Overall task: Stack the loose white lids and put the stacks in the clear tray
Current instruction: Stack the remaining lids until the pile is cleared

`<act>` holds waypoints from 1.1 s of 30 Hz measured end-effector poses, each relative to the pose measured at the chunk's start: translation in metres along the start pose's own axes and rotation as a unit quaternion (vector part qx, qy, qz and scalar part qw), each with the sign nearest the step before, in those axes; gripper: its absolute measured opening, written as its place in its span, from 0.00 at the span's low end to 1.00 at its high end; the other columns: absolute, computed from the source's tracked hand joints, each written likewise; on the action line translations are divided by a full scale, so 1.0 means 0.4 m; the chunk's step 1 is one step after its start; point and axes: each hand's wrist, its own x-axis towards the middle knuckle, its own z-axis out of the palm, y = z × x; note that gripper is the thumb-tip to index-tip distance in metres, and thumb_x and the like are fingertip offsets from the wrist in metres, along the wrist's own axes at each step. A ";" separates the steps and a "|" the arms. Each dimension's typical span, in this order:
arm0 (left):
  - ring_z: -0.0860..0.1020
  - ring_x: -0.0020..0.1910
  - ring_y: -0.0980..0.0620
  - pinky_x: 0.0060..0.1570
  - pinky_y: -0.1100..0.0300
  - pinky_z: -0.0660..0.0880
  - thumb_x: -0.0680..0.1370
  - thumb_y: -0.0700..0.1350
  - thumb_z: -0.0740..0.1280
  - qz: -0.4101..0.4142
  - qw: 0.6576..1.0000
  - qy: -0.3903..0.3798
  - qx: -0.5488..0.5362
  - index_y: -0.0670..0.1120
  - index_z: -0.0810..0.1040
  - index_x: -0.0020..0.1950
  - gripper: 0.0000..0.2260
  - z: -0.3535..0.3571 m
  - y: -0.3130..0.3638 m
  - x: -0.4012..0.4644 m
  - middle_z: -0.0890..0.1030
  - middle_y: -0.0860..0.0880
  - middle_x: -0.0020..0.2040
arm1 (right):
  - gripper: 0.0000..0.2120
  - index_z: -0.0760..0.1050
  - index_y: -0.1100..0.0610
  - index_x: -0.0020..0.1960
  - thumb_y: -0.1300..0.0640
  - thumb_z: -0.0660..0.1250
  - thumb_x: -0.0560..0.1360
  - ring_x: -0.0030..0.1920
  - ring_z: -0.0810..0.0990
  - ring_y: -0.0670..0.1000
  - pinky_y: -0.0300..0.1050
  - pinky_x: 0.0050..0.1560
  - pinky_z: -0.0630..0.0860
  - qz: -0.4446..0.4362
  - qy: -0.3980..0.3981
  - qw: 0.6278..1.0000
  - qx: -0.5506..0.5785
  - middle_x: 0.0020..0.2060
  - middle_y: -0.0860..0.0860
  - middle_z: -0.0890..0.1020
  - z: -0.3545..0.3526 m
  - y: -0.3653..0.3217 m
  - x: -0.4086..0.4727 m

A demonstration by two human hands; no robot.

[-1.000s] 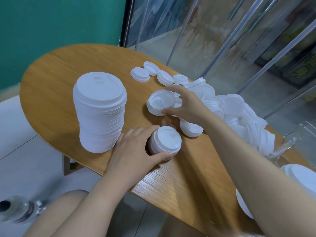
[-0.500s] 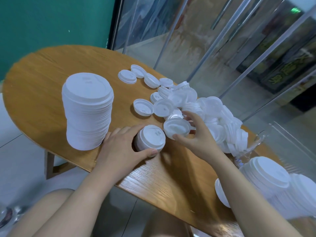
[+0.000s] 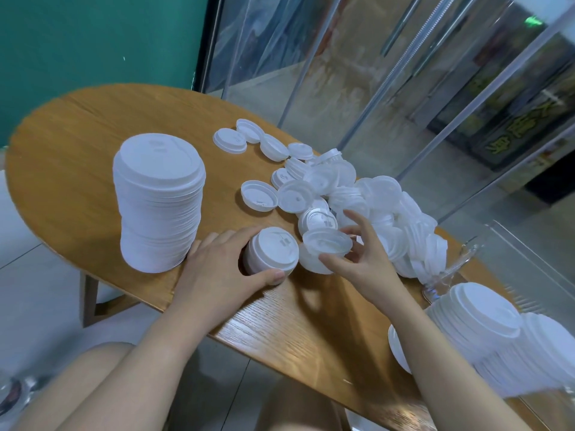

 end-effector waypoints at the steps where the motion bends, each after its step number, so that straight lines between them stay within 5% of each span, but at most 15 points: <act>1: 0.68 0.56 0.59 0.56 0.58 0.62 0.64 0.78 0.60 0.000 1.000 0.001 0.001 0.65 0.70 0.72 0.39 0.000 0.000 0.000 0.74 0.65 0.56 | 0.39 0.66 0.36 0.72 0.56 0.82 0.70 0.55 0.83 0.50 0.41 0.50 0.80 0.001 0.010 1.000 0.007 0.59 0.48 0.76 -0.002 -0.003 0.002; 6: 0.68 0.56 0.58 0.58 0.57 0.63 0.67 0.74 0.67 0.000 1.000 0.008 0.009 0.64 0.69 0.74 0.36 0.003 0.000 0.001 0.75 0.64 0.56 | 0.41 0.66 0.37 0.73 0.54 0.83 0.68 0.48 0.82 0.52 0.42 0.50 0.81 -0.003 0.047 0.999 0.025 0.61 0.51 0.75 -0.010 -0.016 0.014; 11: 0.67 0.56 0.59 0.57 0.58 0.62 0.68 0.72 0.70 0.002 1.000 0.015 0.006 0.65 0.69 0.73 0.35 0.003 -0.001 0.000 0.75 0.63 0.57 | 0.47 0.67 0.36 0.72 0.46 0.87 0.59 0.50 0.84 0.47 0.44 0.52 0.81 -0.001 0.002 1.000 0.016 0.58 0.50 0.77 -0.010 -0.032 0.017; 20: 0.65 0.55 0.60 0.59 0.58 0.62 0.69 0.72 0.70 0.003 1.000 0.017 0.008 0.64 0.69 0.74 0.35 0.005 -0.005 0.001 0.74 0.65 0.57 | 0.48 0.64 0.36 0.74 0.42 0.83 0.59 0.60 0.82 0.49 0.48 0.62 0.80 -0.037 -0.036 0.999 -0.015 0.61 0.47 0.81 -0.008 -0.066 0.024; 27: 0.67 0.56 0.60 0.58 0.58 0.62 0.69 0.72 0.70 0.001 1.000 0.016 0.006 0.64 0.69 0.74 0.35 0.004 -0.005 -0.002 0.75 0.65 0.58 | 0.45 0.64 0.37 0.75 0.48 0.84 0.65 0.56 0.81 0.47 0.41 0.57 0.78 -0.054 -0.057 0.993 -0.084 0.60 0.46 0.81 -0.031 -0.089 0.023; 33: 0.66 0.56 0.60 0.59 0.56 0.64 0.66 0.76 0.63 -0.001 1.000 0.008 0.012 0.65 0.69 0.74 0.38 0.004 -0.003 0.001 0.75 0.65 0.57 | 0.44 0.65 0.35 0.74 0.41 0.82 0.64 0.59 0.79 0.44 0.43 0.62 0.76 -0.067 -0.091 0.985 -0.130 0.59 0.42 0.80 -0.002 -0.094 0.020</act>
